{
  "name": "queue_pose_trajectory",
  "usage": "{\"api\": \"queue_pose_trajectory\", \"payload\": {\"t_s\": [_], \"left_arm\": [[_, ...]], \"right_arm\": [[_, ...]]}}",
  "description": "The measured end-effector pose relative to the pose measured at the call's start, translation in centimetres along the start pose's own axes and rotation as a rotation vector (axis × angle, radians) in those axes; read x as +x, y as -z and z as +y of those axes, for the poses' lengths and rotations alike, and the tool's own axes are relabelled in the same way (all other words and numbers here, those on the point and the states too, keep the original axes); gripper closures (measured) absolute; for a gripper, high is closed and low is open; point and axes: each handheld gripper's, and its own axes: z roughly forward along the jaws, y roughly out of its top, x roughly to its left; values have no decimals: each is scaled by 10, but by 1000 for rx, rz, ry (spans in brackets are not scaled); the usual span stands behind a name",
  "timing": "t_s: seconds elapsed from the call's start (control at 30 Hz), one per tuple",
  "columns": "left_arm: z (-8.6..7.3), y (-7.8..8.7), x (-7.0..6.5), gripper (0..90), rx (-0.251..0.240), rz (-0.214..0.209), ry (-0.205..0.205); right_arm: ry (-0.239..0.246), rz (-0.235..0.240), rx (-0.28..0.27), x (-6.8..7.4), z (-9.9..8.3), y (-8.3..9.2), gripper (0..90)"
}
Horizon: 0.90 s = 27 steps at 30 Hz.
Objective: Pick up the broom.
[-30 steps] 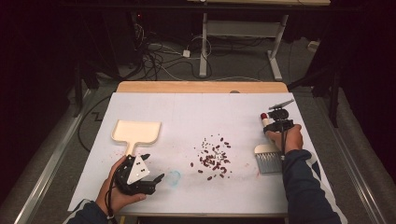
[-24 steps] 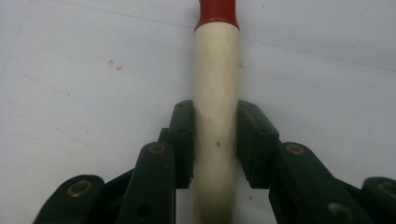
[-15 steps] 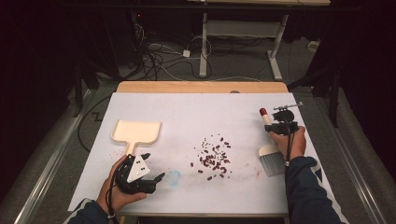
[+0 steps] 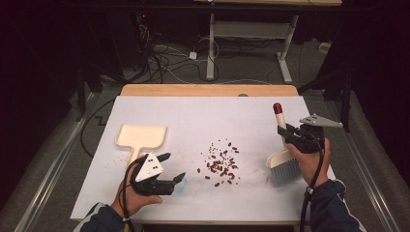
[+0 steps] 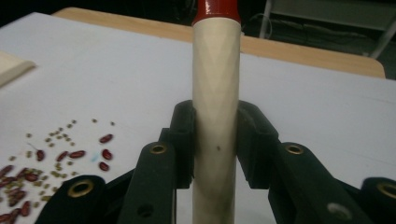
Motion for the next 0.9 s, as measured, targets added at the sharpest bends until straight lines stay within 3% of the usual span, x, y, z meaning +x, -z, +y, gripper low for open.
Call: {"api": "queue_pose_trajectory", "payload": {"t_s": [0.03,0.17,0.23,0.27,0.33,0.43,0.7,0.9], "left_arm": [[0,0,0,229,0,0,0],[30,-24,-23,231,-46,-110,-27],[36,-29,-29,231,-53,-127,-37],[42,-34,-35,231,-56,-141,-48],[57,-49,-50,234,-73,-186,-59],[69,-63,-60,236,-95,-223,-48],[85,-90,-70,270,-141,-277,40],[86,-97,-71,372,-137,-263,46]], "right_arm": [[0,6,-17,3,2,3,706],[24,23,-84,19,12,17,705],[33,27,-112,29,15,23,705],[33,27,-112,29,15,23,705],[49,36,-154,44,18,27,705],[61,44,-192,60,19,30,705],[117,93,-267,104,19,38,704],[150,139,-327,130,19,47,704]]}}
